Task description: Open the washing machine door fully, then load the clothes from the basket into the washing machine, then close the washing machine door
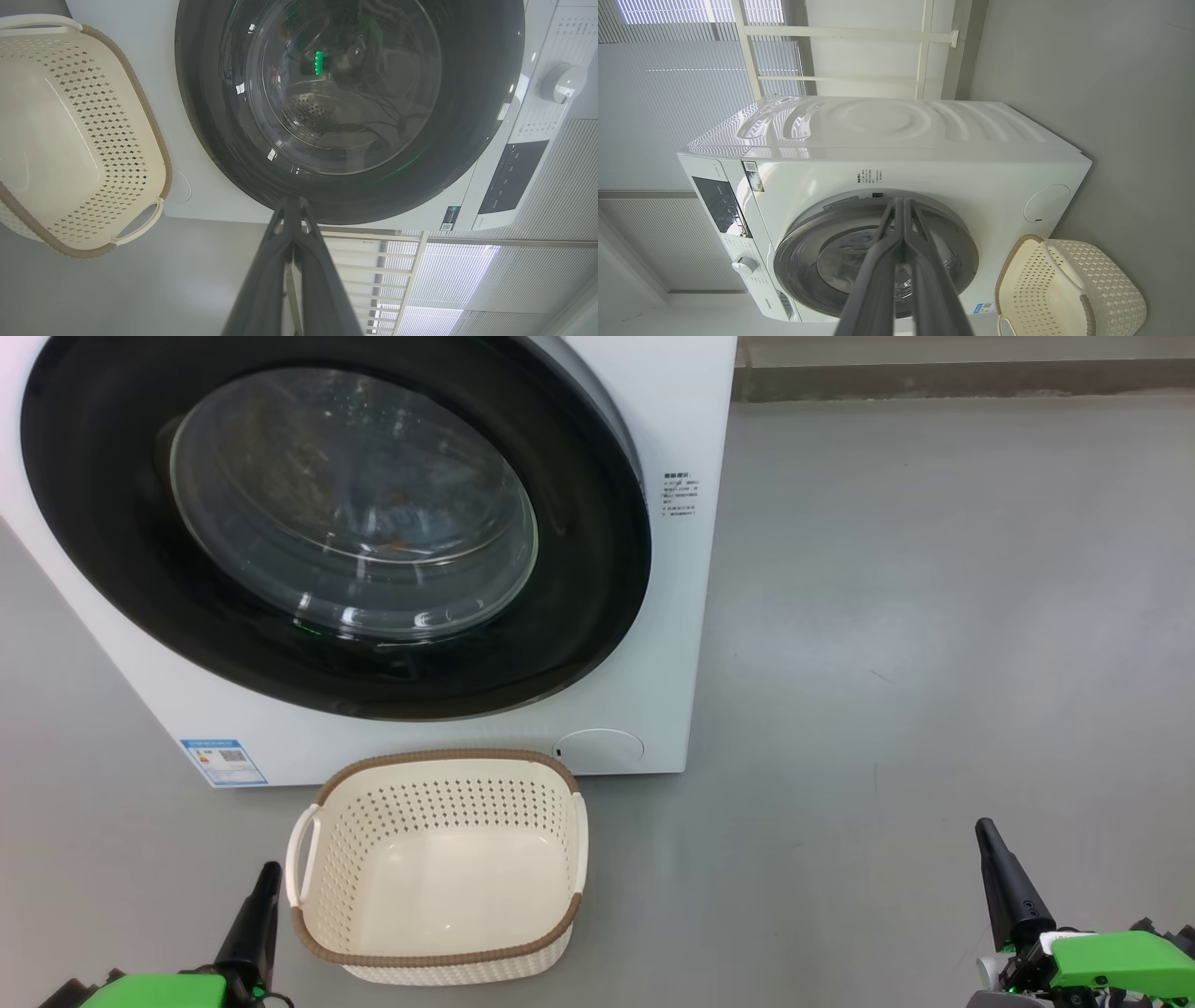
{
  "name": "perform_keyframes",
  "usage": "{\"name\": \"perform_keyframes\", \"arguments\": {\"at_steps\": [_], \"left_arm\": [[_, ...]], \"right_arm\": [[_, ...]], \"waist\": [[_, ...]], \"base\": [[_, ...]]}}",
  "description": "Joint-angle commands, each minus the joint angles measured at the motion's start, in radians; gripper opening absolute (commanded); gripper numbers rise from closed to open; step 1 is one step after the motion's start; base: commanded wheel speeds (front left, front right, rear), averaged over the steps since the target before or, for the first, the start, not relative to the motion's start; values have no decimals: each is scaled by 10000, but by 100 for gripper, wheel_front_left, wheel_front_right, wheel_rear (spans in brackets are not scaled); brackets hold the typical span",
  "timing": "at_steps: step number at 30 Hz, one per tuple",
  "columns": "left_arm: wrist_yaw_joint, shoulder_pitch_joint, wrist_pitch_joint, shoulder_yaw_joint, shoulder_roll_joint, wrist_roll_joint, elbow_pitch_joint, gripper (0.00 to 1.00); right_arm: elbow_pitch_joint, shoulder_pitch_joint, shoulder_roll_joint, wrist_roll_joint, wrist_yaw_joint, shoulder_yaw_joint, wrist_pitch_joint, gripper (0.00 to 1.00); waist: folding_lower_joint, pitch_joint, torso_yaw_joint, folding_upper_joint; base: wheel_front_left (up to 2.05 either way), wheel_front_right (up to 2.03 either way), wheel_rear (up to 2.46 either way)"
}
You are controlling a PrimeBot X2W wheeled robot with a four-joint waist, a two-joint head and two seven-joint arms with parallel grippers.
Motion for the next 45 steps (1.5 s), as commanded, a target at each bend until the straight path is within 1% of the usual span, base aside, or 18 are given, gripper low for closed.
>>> {"name": "perform_keyframes", "arguments": {"at_steps": [1,45], "left_arm": [[-27,-417,34,354,126,-98,-288,0],[-27,-418,53,378,110,-78,-289,0]], "right_arm": [[-304,-457,-32,115,16,225,71,0],[-303,-458,-25,107,16,215,80,0]], "waist": [[0,0,0,-1],[0,1,0,-1]], "base": [[0,0,0],[0,0,0]]}}
